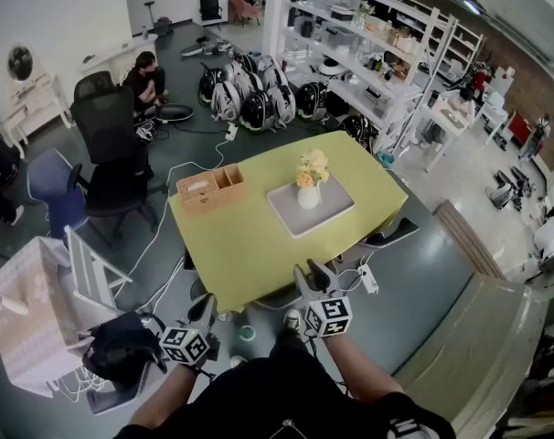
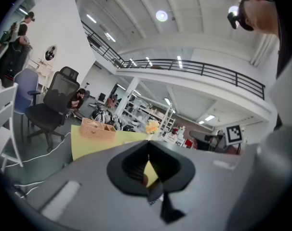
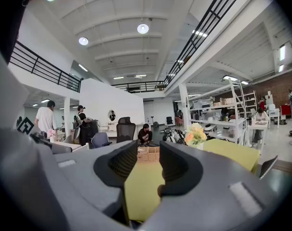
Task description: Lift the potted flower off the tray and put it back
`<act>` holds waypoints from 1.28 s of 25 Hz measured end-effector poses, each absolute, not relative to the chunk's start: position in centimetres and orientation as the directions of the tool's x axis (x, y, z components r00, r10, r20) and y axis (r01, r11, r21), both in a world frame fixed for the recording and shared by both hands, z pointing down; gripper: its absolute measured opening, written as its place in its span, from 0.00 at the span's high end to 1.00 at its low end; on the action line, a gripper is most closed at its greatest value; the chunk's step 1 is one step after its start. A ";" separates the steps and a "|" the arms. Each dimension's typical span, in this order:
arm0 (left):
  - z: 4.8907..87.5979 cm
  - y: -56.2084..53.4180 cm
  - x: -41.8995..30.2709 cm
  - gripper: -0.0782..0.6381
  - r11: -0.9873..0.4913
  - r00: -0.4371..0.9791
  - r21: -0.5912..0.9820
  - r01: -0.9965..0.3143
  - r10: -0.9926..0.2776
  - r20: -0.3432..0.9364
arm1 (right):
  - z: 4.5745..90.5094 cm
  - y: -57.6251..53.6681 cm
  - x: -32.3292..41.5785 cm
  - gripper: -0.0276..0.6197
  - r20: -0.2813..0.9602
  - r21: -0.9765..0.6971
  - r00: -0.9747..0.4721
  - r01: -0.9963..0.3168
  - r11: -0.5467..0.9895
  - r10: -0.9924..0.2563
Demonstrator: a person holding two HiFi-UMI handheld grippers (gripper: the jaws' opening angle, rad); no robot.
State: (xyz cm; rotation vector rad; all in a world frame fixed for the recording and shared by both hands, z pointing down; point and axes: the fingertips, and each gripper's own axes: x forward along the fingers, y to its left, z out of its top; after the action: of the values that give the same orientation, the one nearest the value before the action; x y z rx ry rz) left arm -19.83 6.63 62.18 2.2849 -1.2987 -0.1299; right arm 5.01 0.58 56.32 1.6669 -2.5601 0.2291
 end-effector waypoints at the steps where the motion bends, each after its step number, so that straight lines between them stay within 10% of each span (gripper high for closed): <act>1: 62.4 6.3 -19.6 0.88 -0.416 0.539 0.471 -0.778 -0.826 0.162 | 56.5 0.2 5.3 0.73 0.147 -0.080 -0.402 -0.915 0.394 -0.904; 32: 66.8 -13.3 -5.6 0.88 -0.362 0.518 0.451 -0.816 -0.805 0.290 | 67.8 -26.1 23.2 0.60 0.213 -0.035 -0.359 -0.932 0.360 -0.909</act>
State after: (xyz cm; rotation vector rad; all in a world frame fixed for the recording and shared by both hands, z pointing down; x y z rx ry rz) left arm -5.64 -13.33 66.78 2.2136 -1.3168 0.0257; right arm 23.21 -26.07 67.80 1.6778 -2.4575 0.2242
